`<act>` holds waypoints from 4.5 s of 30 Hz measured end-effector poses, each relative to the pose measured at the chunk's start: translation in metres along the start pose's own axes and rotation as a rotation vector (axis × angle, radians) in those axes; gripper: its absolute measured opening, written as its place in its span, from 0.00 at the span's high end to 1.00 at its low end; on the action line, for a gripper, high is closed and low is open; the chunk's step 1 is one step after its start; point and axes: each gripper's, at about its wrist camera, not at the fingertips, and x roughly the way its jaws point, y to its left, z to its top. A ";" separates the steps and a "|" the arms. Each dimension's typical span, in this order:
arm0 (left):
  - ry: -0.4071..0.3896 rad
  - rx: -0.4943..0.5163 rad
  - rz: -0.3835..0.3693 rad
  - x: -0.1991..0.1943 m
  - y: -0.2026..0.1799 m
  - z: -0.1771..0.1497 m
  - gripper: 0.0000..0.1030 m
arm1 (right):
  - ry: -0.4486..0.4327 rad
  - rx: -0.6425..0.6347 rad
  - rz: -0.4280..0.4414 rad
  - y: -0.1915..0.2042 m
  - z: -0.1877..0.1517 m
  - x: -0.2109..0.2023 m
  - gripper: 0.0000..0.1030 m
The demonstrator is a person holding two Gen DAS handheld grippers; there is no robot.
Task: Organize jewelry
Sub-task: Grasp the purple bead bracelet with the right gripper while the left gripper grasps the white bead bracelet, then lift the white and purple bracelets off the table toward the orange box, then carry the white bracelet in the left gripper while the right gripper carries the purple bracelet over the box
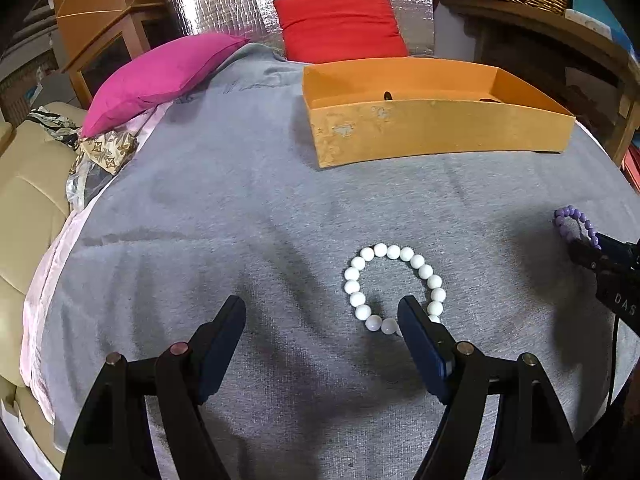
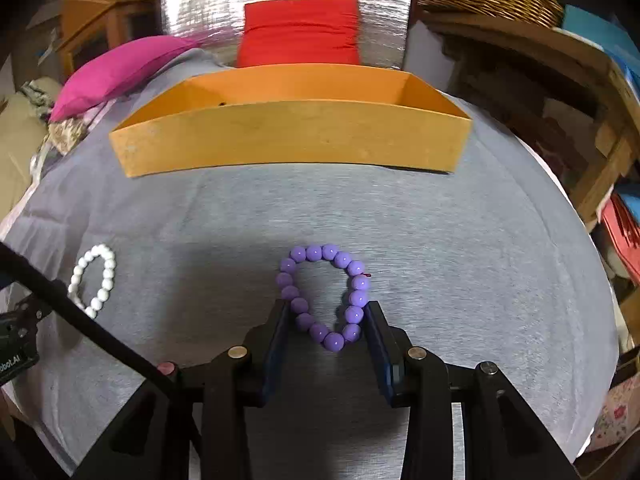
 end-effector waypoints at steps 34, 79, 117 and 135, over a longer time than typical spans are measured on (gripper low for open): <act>0.080 -0.061 -0.310 0.032 -0.034 0.020 0.24 | 0.026 0.189 0.215 -0.055 -0.001 -0.013 0.39; 0.058 -0.023 -0.443 0.031 -0.038 0.007 0.85 | 0.015 0.073 0.074 -0.043 -0.004 0.003 0.78; -0.105 -0.100 -0.496 -0.013 -0.013 0.017 0.91 | -0.207 0.216 0.265 -0.066 0.014 -0.055 0.90; -0.093 -0.040 -0.448 -0.006 -0.028 0.013 0.91 | -0.119 0.198 0.303 -0.051 0.008 -0.035 0.90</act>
